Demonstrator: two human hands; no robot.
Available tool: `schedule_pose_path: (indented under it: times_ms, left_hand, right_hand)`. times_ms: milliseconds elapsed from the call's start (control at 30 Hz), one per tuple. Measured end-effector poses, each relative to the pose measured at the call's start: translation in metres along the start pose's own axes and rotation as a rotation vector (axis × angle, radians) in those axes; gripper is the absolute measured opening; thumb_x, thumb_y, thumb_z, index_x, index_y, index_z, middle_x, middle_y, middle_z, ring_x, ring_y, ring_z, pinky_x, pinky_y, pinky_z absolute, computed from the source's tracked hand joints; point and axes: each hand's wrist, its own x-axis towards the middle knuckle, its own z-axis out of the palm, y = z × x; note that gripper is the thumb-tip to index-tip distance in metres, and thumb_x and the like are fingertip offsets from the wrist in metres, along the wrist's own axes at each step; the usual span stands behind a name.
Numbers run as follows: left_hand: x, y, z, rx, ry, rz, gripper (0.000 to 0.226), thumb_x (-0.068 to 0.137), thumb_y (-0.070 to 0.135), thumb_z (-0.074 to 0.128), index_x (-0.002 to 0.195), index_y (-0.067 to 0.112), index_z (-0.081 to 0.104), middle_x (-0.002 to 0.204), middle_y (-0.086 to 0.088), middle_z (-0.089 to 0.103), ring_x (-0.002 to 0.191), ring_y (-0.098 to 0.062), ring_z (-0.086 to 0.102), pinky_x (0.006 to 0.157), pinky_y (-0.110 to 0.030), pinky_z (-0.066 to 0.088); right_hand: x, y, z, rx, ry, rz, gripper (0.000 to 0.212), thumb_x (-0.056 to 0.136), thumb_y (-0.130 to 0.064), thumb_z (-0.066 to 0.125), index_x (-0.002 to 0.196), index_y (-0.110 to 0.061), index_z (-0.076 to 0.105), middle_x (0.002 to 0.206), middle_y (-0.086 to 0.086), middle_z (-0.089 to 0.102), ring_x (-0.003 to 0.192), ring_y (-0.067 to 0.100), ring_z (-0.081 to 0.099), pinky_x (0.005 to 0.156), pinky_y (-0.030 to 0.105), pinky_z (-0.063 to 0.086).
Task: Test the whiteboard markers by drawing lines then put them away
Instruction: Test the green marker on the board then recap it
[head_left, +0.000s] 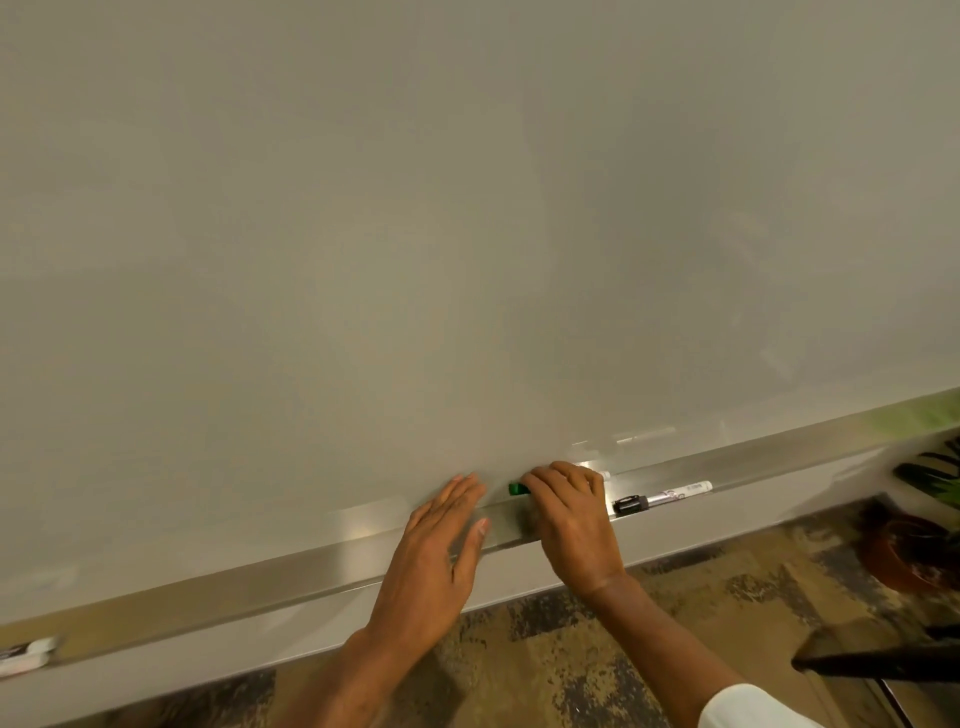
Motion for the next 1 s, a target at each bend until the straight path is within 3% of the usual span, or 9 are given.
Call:
schedule_pose_path:
  times_ms: [133,200,333,600,767,900,1000]
  left_hand:
    - [0.002,0.019,-0.025,-0.329,0.107,-0.158,0.041,0.102,0.042,0.052,0.143,0.037,0.055,0.142,0.028,0.054,0.133,0.012,0.046,0.114,-0.017,0.037]
    - [0.004,0.031,-0.044,-0.532,0.157,-0.221,0.039,0.101,0.037,0.055,0.138,0.031,0.061,0.134,0.021,0.064,0.128,0.005,0.055,0.112,-0.02,0.043]
    - [0.005,0.052,-0.085,-0.762,0.178,-0.272,0.036,0.097,0.032,0.061,0.132,0.025,0.067,0.123,0.013,0.073,0.118,-0.004,0.066,0.109,-0.038,0.05]
    - [-0.007,0.093,-0.175,-0.984,0.131,-0.146,0.032,0.098,0.023,0.061,0.127,0.016,0.07,0.121,-0.005,0.075,0.118,-0.021,0.068,0.101,-0.032,0.053]
    - [-0.022,0.11,-0.234,-1.099,0.084,-0.08,0.036,0.1,0.024,0.053,0.129,0.008,0.067,0.132,-0.008,0.07,0.124,-0.025,0.065,0.107,-0.043,0.047]
    - [-0.034,0.123,-0.278,-1.11,0.002,-0.01,0.035,0.104,0.027,0.048,0.125,0.01,0.07,0.129,-0.013,0.068,0.091,-0.018,0.066,0.073,-0.036,0.051]
    - [-0.043,0.13,-0.305,-1.097,-0.026,0.025,0.038,0.106,0.03,0.047,0.129,0.008,0.067,0.132,-0.019,0.066,0.086,-0.018,0.066,0.064,-0.038,0.054]
  right_hand:
    - [0.018,-0.052,-0.024,0.196,0.207,0.033,0.033,0.087,-0.006,0.073,0.118,-0.013,0.066,0.116,0.004,0.066,0.112,0.019,0.054,0.097,0.035,0.045]
    - [0.029,-0.078,-0.039,0.331,0.253,0.114,0.034,0.09,-0.005,0.07,0.121,-0.016,0.065,0.118,-0.001,0.063,0.113,0.015,0.053,0.097,0.03,0.047]
    - [0.05,-0.128,-0.073,0.592,0.229,0.194,0.03,0.096,-0.009,0.063,0.123,-0.022,0.062,0.119,-0.009,0.058,0.111,0.012,0.057,0.093,0.03,0.052]
    - [0.095,-0.214,-0.157,1.031,0.205,0.199,0.031,0.096,0.0,0.06,0.121,-0.017,0.065,0.114,-0.006,0.063,0.111,0.018,0.063,0.089,0.021,0.053]
    - [0.117,-0.26,-0.208,1.311,0.048,0.372,0.016,0.093,-0.015,0.069,0.108,-0.018,0.071,0.098,0.003,0.074,0.09,0.017,0.07,0.077,0.031,0.056]
    - [0.129,-0.29,-0.244,1.468,-0.166,0.405,0.026,0.098,-0.031,0.06,0.098,-0.01,0.074,0.08,0.013,0.068,0.07,0.022,0.058,0.063,0.029,0.047]
    - [0.138,-0.311,-0.265,1.501,-0.292,0.452,0.042,0.097,-0.042,0.057,0.092,-0.002,0.07,0.077,0.014,0.063,0.062,0.018,0.053,0.057,0.026,0.043]
